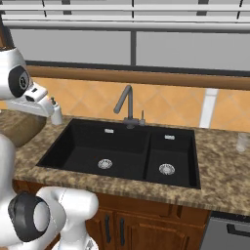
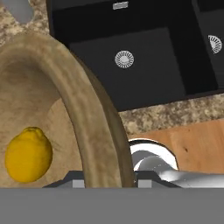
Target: Pick the lemon from the sink and place it in the bowl. Then pick the bowl and place it in the microwave. Then close the microwave door and press the start button.
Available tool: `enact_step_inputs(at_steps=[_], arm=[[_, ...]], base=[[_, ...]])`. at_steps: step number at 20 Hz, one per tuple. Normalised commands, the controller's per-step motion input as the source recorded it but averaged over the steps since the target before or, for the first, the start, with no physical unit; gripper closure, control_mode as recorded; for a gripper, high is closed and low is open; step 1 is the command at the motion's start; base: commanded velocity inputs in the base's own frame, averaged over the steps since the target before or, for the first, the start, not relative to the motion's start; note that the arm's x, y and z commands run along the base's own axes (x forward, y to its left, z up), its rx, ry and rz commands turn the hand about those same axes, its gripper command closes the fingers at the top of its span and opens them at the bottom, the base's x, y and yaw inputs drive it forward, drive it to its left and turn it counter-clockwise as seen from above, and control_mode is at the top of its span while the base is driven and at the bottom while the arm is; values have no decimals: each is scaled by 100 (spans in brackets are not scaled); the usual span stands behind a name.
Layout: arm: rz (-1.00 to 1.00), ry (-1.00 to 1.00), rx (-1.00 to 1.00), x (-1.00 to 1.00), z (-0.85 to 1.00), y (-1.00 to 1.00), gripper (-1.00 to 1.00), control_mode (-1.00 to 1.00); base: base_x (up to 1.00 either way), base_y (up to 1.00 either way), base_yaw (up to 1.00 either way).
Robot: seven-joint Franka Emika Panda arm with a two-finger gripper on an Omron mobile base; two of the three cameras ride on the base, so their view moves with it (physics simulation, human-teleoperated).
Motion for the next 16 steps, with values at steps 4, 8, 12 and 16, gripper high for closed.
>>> enact_step_inputs(at_steps=[4,8,12,16], arm=[[-21,-22,8,-1,49,-73,100,-100],[-36,-17,14,-15,29,-56,100,-100],[-50,-2,24,-24,1,-23,100,-100],[-49,0,34,-42,4,-13,100,-100]], base=[[0,0,0],[0,0,0],[0,0,0],[0,0,0]])
